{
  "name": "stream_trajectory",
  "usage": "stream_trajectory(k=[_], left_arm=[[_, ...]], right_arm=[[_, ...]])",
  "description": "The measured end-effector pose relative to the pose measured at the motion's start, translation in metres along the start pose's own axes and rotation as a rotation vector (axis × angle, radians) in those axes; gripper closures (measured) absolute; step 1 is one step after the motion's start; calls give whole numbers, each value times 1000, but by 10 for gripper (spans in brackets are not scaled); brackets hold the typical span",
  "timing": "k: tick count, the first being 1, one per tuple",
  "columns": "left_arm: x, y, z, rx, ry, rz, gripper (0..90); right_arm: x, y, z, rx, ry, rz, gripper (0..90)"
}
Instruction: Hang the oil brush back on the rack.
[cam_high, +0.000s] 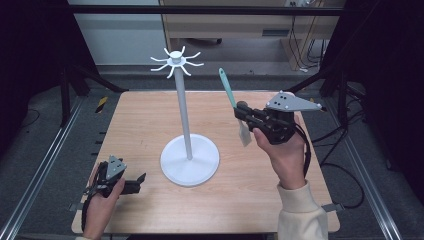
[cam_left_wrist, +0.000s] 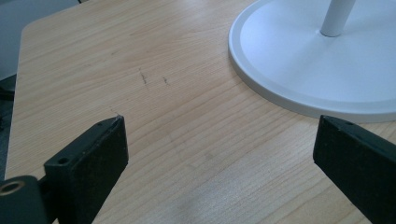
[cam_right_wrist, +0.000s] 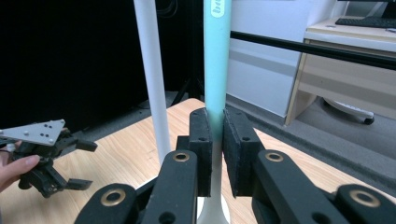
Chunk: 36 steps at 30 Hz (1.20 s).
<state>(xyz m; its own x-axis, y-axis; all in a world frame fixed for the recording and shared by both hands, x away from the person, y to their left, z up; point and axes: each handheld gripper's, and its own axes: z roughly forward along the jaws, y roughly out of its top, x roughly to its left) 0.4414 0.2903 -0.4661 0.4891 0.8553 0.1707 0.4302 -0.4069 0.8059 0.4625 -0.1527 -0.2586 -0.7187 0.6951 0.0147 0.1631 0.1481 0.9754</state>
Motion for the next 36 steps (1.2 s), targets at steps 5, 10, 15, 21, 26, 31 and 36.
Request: stream_trajectory(k=[5, 10, 15, 21, 26, 31, 36], left_arm=[[0, 0, 0, 1, -1, 2, 29], [0, 0, 0, 1, -1, 2, 29], [0, 0, 0, 4, 0, 5, 29], [-2, 0, 0, 3, -4, 8, 29], [0, 0, 0, 3, 0, 3, 29], [-1, 0, 0, 1, 0, 4, 29], [0, 0, 0, 3, 0, 4, 29]], right_arm=[[4, 3, 0, -14, 20, -2, 823], [7, 5, 2, -20, 24, -6, 823], [8, 6, 2, -31, 34, -4, 823], [10, 9, 4, -41, 40, -9, 823], [10, 10, 4, -45, 47, -7, 823], [12, 11, 5, -52, 52, -8, 823], [13, 13, 5, -59, 59, -7, 823]])
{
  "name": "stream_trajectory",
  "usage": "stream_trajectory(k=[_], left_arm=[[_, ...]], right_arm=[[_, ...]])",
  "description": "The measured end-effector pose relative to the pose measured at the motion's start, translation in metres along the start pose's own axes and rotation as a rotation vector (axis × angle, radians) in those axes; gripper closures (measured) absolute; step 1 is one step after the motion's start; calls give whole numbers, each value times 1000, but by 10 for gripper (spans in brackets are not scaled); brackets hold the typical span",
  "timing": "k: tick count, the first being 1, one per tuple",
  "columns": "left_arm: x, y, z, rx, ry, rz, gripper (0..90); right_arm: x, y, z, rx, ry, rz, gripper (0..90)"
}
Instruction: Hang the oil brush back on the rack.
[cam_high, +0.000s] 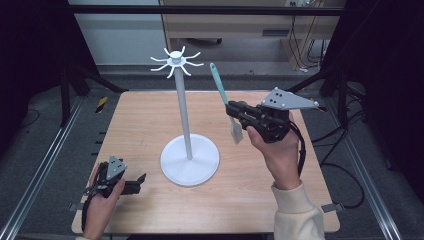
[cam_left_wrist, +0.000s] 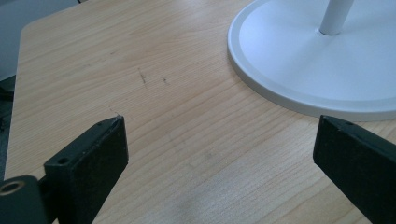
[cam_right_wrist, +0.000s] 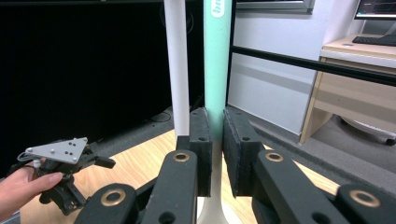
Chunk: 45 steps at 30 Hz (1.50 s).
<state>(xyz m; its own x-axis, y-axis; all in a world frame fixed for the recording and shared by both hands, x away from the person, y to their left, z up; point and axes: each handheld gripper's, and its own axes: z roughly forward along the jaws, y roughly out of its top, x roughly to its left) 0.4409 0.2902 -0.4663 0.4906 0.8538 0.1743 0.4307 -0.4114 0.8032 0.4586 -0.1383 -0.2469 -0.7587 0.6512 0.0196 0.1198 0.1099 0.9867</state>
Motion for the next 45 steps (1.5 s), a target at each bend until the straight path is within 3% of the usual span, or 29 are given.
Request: stream_trajectory(k=[13, 30, 45], left_arm=[[0, 0, 0, 0, 1, 1, 29], [-2, -1, 2, 11, -3, 5, 29], [-2, -1, 1, 11, -5, 8, 29]], right_arm=[[5, 4, 5, -13, 33, -5, 823], [-11, 5, 17, -3, 53, 15, 823], [-10, 5, 21, 15, 72, 15, 823]])
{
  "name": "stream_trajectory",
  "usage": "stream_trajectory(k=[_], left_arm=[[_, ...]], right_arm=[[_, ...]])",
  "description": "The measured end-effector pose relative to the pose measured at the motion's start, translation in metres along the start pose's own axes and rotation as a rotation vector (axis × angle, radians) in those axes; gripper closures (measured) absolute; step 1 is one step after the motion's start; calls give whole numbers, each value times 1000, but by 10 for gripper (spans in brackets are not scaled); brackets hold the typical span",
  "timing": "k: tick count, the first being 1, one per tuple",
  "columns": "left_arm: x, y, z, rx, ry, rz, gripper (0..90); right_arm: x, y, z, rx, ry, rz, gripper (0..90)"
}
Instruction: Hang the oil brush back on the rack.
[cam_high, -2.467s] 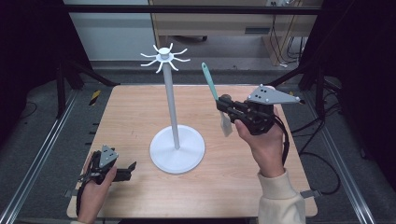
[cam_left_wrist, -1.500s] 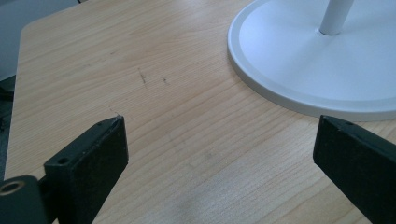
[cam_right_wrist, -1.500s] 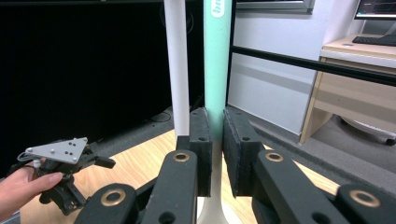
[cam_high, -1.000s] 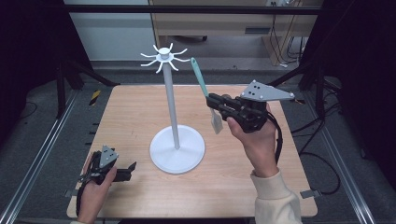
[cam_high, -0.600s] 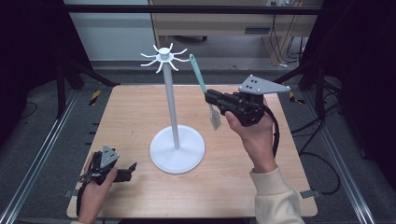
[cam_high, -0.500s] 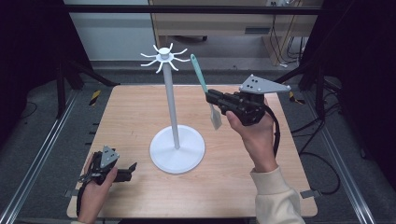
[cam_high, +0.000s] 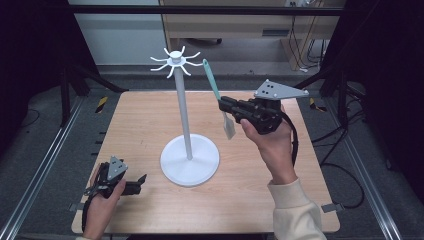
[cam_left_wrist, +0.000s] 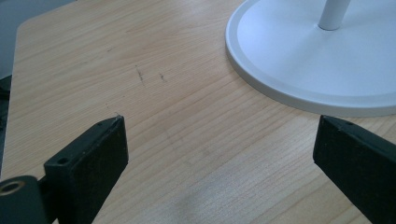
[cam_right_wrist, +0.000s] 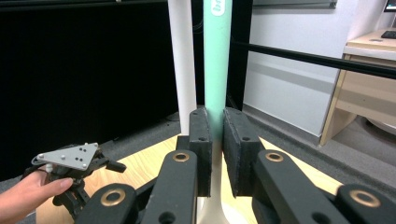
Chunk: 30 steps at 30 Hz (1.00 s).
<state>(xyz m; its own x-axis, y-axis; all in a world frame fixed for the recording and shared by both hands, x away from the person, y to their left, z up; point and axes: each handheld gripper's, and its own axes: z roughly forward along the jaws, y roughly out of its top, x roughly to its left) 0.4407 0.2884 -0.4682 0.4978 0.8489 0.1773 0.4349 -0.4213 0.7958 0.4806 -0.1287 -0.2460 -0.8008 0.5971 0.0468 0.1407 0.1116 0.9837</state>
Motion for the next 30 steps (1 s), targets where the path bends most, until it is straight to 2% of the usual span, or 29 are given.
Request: stream_trajectory(k=[6, 11, 22, 30], left_arm=[[0, 0, 0, 2, 0, 2, 28], [0, 0, 0, 0, 3, 0, 29], [0, -1, 0, 1, 3, 1, 29], [0, -1, 0, 2, 2, 3, 29]], right_arm=[[1, 0, 2, 4, 23, 2, 823], [0, 0, 5, 9, 23, 12, 823], [1, -1, 21, 21, 49, 16, 823], [4, -2, 28, 27, 45, 14, 823]])
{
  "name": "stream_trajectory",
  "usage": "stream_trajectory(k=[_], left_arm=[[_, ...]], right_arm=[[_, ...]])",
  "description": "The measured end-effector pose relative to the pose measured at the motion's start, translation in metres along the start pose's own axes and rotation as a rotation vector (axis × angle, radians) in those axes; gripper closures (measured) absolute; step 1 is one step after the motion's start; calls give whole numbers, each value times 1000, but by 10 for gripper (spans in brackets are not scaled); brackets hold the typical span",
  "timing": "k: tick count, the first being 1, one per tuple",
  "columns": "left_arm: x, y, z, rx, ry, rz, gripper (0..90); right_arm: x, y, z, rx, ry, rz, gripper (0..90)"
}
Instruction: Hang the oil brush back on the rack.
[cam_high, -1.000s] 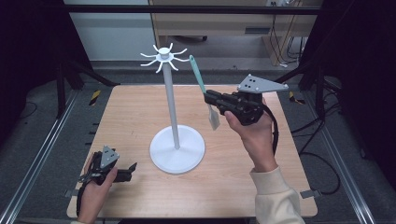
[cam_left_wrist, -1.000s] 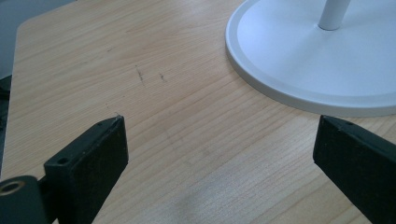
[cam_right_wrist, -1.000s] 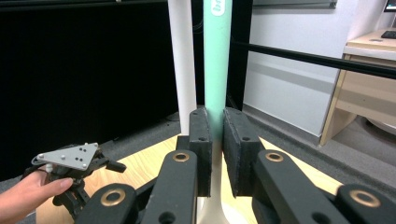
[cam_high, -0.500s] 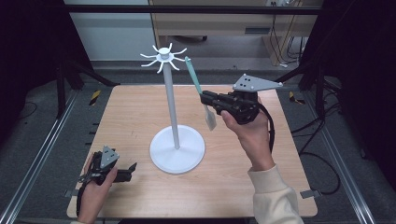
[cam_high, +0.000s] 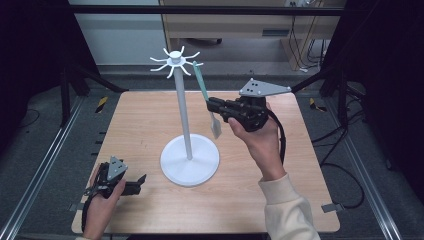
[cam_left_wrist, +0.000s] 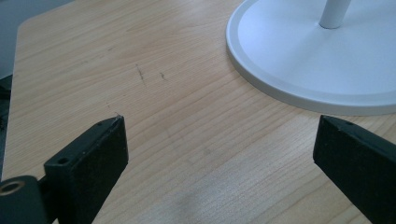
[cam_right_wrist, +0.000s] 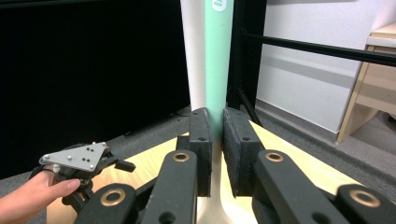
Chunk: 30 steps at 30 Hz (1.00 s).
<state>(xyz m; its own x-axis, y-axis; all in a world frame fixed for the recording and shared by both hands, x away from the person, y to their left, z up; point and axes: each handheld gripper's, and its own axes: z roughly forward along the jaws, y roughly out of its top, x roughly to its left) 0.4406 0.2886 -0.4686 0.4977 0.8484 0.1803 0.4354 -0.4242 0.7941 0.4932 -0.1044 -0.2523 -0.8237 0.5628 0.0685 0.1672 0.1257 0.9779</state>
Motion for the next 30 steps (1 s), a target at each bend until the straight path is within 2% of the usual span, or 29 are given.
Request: stream_trajectory(k=[13, 16, 18, 25, 30], left_arm=[[2, -1, -1, -3, 0, -6, 29], [1, 0, -1, -1, -3, -4, 29], [2, -1, -1, -3, -1, -6, 29], [3, -1, -2, -5, 0, -10, 29], [2, -1, -1, -5, -2, -8, 29]], right_arm=[[6, -3, 8, -4, -57, -32, 823], [7, -3, 10, -2, -53, -32, 830], [7, -4, 11, -7, -48, -35, 890], [5, -4, 12, -6, -48, -29, 886], [8, -3, 9, 10, -93, -53, 875]])
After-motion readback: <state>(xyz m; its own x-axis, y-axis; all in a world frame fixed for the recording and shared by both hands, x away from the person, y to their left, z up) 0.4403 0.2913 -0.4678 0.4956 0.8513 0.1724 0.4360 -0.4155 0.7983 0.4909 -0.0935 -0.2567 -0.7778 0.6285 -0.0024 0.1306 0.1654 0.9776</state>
